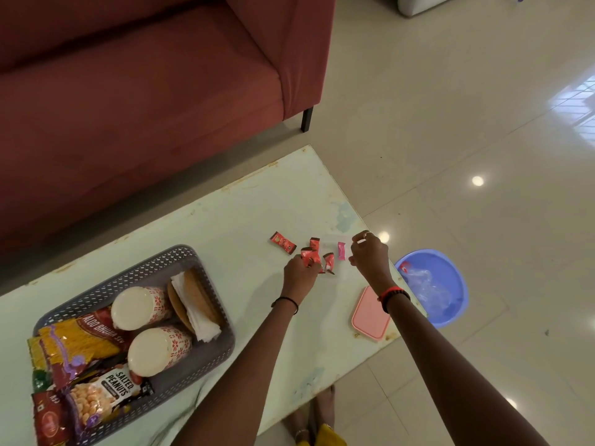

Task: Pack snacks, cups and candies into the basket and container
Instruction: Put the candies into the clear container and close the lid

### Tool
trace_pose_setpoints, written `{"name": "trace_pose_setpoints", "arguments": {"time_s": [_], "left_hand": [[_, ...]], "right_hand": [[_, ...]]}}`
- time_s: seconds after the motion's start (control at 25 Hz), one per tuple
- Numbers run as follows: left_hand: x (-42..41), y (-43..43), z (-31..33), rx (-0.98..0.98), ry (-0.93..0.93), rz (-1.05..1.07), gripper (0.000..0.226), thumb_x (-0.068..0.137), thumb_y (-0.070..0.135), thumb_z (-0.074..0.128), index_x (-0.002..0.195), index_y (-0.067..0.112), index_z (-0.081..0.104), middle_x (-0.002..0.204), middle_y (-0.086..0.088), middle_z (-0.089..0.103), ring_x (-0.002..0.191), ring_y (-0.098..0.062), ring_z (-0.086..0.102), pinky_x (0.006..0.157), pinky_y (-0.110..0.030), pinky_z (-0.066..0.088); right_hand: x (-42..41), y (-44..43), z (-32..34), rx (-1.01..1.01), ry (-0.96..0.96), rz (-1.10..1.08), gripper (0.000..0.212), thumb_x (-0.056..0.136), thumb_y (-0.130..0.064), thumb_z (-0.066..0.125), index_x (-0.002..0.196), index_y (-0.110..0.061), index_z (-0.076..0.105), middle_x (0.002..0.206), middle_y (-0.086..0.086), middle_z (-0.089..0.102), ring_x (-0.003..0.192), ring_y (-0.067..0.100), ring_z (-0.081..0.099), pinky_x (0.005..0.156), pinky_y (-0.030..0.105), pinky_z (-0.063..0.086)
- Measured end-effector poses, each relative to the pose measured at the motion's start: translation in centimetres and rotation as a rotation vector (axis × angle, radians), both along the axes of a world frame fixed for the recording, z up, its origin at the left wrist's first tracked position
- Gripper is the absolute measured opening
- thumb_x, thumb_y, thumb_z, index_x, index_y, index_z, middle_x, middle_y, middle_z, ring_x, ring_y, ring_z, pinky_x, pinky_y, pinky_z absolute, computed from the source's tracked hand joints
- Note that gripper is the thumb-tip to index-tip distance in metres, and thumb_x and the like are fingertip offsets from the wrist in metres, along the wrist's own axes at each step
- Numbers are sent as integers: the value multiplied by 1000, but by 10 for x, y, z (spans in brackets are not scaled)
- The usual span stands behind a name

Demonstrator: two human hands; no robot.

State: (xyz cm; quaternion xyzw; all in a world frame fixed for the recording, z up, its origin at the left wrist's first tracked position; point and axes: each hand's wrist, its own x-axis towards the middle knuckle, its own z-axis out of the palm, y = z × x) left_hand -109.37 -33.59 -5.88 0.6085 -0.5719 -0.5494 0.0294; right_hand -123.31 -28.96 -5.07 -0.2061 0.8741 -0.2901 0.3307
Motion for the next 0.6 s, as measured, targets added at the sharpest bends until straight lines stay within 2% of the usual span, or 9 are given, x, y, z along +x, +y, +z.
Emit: {"name": "trace_pose_setpoints", "arguments": {"time_s": [0.04,0.16,0.2,0.28,0.36,0.44,0.6], "left_hand": [[-9,2,2,-14,-7,-27,25,86,17,56,98,-4,60,99,-21,67,87,-29,59,69,-27,39],[-28,4,6,-44,-39,-87,33,87,14,56,113,-7,54,113,-22,64,104,-32,60,79,-30,47],[-33,4,7,-47,-38,-97,35,87,11,57,116,-7,53,116,-22,63,106,-32,60,81,-30,48],[-41,2,8,-52,-22,-99,40,85,7,58,121,-7,47,120,-24,59,110,-33,58,88,-33,48],[-45,1,7,-78,-37,-124,41,84,7,60,120,-8,47,121,-25,56,113,-33,54,93,-36,45],[-47,1,5,-99,-55,-147,35,83,6,61,113,-8,51,120,-25,56,112,-33,53,93,-35,44],[-44,5,5,-122,-34,-184,33,80,6,67,110,-4,55,120,-22,55,112,-31,53,93,-35,46]], "right_hand": [[-3,3,2,-8,9,4,19,86,5,45,97,3,60,89,26,67,67,40,67,57,31,53],[-9,10,3,-9,22,33,18,88,3,45,98,3,60,86,22,67,57,27,62,43,8,44],[-11,12,3,-9,23,32,18,88,3,45,98,3,60,85,21,66,56,25,61,42,7,43],[-15,17,4,-16,22,33,18,88,2,45,99,3,60,85,20,67,55,24,61,45,10,44],[-19,21,5,-24,19,39,18,89,1,45,100,3,60,87,22,68,62,30,66,51,18,46],[-22,25,6,-19,16,40,19,90,0,45,101,4,59,90,24,69,72,36,69,53,19,45],[-25,27,5,-14,-1,58,19,91,1,45,103,5,59,95,25,68,76,37,69,55,20,47]]}}
